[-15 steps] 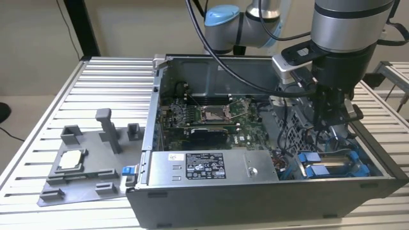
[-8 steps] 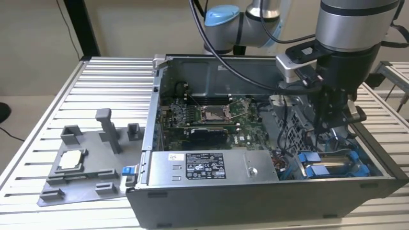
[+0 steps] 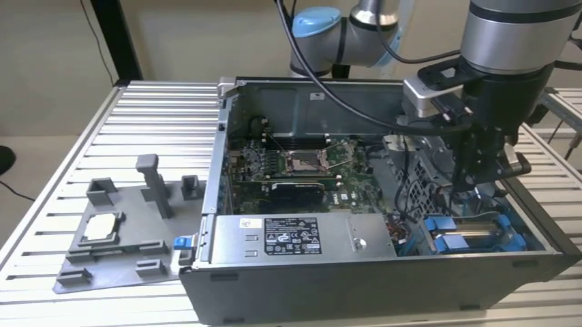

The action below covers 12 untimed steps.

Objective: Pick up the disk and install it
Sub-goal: 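Insert the first disk wire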

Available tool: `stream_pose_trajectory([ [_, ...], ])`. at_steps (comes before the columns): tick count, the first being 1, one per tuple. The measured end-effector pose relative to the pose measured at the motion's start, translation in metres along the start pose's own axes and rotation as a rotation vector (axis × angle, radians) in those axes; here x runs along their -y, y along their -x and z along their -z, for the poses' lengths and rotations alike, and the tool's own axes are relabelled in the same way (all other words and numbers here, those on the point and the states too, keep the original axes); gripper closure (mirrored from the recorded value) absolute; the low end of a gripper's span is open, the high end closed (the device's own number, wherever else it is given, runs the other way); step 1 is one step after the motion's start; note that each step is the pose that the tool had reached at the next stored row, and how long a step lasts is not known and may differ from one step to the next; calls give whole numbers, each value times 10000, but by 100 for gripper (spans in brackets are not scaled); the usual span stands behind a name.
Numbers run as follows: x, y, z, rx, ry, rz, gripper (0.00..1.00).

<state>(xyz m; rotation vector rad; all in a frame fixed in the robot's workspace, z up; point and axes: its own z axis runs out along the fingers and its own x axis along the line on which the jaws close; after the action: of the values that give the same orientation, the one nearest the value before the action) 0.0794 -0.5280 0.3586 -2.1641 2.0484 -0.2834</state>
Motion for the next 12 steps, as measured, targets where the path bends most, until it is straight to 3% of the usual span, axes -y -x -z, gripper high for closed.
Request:
stream_pose_trajectory([
  [4, 21, -35, -15, -2, 90, -22, 100],
  [12, 35, -142, -50, -5, 129, -46, 100],
])
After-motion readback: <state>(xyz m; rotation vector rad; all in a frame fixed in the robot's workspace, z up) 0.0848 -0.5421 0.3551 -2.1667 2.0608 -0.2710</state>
